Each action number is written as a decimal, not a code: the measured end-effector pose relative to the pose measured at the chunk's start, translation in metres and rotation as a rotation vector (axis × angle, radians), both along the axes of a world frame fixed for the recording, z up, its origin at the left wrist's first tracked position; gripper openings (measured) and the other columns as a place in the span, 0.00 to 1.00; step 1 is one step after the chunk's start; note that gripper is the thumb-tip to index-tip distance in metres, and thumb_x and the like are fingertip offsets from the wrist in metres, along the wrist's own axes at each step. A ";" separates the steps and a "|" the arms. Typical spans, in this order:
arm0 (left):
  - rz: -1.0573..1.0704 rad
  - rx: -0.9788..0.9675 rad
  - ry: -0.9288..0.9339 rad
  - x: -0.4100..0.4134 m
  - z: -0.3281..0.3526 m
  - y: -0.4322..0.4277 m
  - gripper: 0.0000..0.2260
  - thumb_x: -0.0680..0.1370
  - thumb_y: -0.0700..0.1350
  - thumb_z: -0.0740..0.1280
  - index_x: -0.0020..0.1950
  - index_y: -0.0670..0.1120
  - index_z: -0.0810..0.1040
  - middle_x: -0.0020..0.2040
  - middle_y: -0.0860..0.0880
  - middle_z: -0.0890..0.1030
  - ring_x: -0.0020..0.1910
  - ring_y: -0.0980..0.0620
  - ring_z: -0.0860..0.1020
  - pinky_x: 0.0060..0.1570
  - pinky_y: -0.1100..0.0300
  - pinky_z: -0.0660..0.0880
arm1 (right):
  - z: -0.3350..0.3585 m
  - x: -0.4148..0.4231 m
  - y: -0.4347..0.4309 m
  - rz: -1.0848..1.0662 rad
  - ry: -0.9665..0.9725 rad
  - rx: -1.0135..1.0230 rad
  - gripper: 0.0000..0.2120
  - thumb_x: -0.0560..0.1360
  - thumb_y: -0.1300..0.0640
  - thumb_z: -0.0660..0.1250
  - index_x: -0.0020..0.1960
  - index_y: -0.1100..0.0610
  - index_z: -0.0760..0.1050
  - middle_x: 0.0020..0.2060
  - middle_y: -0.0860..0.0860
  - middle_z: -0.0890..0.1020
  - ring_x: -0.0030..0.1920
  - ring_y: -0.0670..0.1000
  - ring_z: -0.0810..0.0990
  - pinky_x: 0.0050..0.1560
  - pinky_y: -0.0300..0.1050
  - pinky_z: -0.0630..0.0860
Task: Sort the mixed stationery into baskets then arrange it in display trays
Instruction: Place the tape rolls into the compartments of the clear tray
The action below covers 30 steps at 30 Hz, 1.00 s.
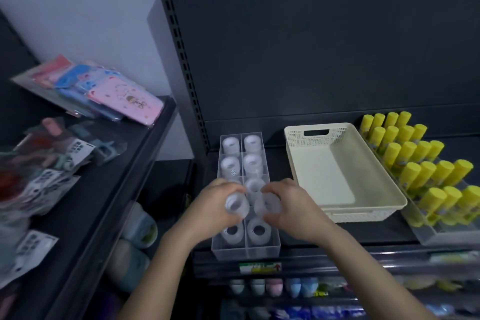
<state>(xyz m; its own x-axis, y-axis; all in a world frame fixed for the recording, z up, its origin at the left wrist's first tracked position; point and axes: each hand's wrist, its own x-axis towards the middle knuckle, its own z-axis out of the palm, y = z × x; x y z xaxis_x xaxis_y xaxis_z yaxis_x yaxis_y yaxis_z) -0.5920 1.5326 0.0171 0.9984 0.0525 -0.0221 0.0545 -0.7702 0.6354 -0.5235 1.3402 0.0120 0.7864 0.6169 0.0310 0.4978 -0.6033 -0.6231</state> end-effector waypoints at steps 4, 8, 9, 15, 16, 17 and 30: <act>-0.063 0.091 0.048 -0.013 -0.011 0.001 0.23 0.69 0.42 0.71 0.63 0.56 0.73 0.56 0.62 0.70 0.54 0.63 0.70 0.51 0.72 0.68 | -0.007 -0.015 0.004 0.018 -0.029 -0.082 0.28 0.69 0.54 0.71 0.68 0.53 0.68 0.60 0.51 0.71 0.57 0.53 0.75 0.50 0.39 0.70; -0.051 0.242 0.012 -0.017 -0.021 0.003 0.20 0.72 0.44 0.68 0.63 0.52 0.72 0.58 0.56 0.72 0.57 0.55 0.69 0.55 0.63 0.69 | -0.013 -0.022 0.010 0.060 -0.116 -0.226 0.26 0.70 0.56 0.68 0.67 0.55 0.69 0.60 0.55 0.73 0.58 0.57 0.72 0.55 0.44 0.70; -0.051 0.254 -0.006 -0.017 -0.024 0.003 0.19 0.72 0.44 0.68 0.63 0.51 0.72 0.58 0.56 0.72 0.57 0.55 0.68 0.55 0.63 0.68 | -0.015 -0.023 0.012 0.066 -0.136 -0.261 0.25 0.70 0.56 0.67 0.66 0.56 0.69 0.60 0.55 0.73 0.58 0.58 0.72 0.55 0.45 0.69; -0.057 0.253 -0.078 -0.017 -0.037 0.002 0.19 0.71 0.47 0.71 0.61 0.50 0.76 0.59 0.56 0.68 0.59 0.54 0.64 0.60 0.65 0.64 | -0.022 -0.024 0.021 0.068 -0.212 -0.366 0.19 0.72 0.57 0.64 0.62 0.56 0.70 0.58 0.56 0.70 0.55 0.58 0.69 0.55 0.49 0.72; -0.053 0.256 -0.082 -0.016 -0.038 0.002 0.20 0.71 0.48 0.72 0.62 0.51 0.75 0.59 0.57 0.67 0.59 0.55 0.64 0.60 0.65 0.64 | -0.023 -0.024 0.021 0.070 -0.215 -0.372 0.19 0.72 0.56 0.65 0.62 0.56 0.70 0.58 0.56 0.70 0.55 0.58 0.68 0.55 0.49 0.72; -0.049 0.247 -0.081 -0.016 -0.040 0.003 0.21 0.71 0.48 0.72 0.63 0.51 0.74 0.59 0.57 0.67 0.59 0.56 0.63 0.60 0.66 0.63 | -0.023 -0.024 0.022 0.073 -0.217 -0.371 0.19 0.72 0.56 0.65 0.62 0.56 0.70 0.58 0.55 0.70 0.56 0.58 0.68 0.55 0.49 0.72; 0.193 -0.139 -0.123 0.005 -0.036 -0.002 0.10 0.77 0.48 0.67 0.57 0.52 0.73 0.54 0.56 0.76 0.55 0.57 0.74 0.51 0.70 0.71 | 0.002 0.015 -0.022 -0.309 -0.226 -0.005 0.13 0.74 0.59 0.66 0.58 0.60 0.77 0.54 0.57 0.77 0.53 0.58 0.76 0.55 0.45 0.72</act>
